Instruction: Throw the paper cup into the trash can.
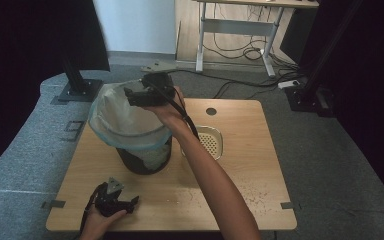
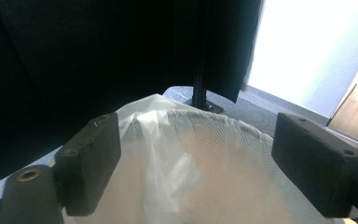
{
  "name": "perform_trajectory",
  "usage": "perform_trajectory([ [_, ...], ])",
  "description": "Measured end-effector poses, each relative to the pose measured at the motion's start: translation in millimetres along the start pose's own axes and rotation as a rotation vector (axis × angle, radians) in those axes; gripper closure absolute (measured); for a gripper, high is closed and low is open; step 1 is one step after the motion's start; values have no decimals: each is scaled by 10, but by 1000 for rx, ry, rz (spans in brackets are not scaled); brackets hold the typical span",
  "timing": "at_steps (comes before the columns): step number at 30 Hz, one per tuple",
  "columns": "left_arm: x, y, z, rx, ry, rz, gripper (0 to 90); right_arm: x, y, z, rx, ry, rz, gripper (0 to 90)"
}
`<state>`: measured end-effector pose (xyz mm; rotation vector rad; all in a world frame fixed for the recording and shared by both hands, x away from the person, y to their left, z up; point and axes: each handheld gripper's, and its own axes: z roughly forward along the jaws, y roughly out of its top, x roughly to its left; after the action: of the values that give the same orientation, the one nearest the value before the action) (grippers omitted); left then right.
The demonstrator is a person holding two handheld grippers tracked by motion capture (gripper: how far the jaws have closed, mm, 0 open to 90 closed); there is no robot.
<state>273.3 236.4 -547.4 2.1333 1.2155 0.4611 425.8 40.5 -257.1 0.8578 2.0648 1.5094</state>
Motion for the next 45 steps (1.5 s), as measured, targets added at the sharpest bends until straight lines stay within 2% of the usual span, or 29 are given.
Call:
perform_trajectory([
  [5,0,0,0,0,0,0,74,-108,-168,-206,-42,20,10,225],
  [11,-5,-2,-1,-2,4,-4,76,-287,-458,-457,-85,11,13,238],
  [19,-6,-3,-2,-2,6,-3,76,-517,-1017,-953,-138,-12,32,259],
  [23,-9,-4,-3,-2,7,-4,76,-638,-1407,-1171,-118,-55,29,260],
  [27,-10,-4,-3,-1,7,-4,76,-753,-1801,-1333,-99,-88,51,262],
  [29,-10,-4,-3,-2,8,-5,76,-777,-2004,-1403,-96,-115,48,273],
  [31,-10,-4,-4,-1,8,-4,76,-787,-2215,-1456,-82,-123,47,273],
  [35,-10,-3,-5,0,7,-4,76,-788,-2609,-1516,-39,-136,53,275],
  [40,-16,-5,-5,-2,10,-9,78,-794,-3014,-1531,13,-137,108,276],
  [43,-17,-5,-5,-2,10,-9,78,-823,-3199,-1516,45,-137,141,281],
  [45,-17,-5,-5,-2,10,-9,78,-848,-3246,-1516,70,-143,137,282],
])
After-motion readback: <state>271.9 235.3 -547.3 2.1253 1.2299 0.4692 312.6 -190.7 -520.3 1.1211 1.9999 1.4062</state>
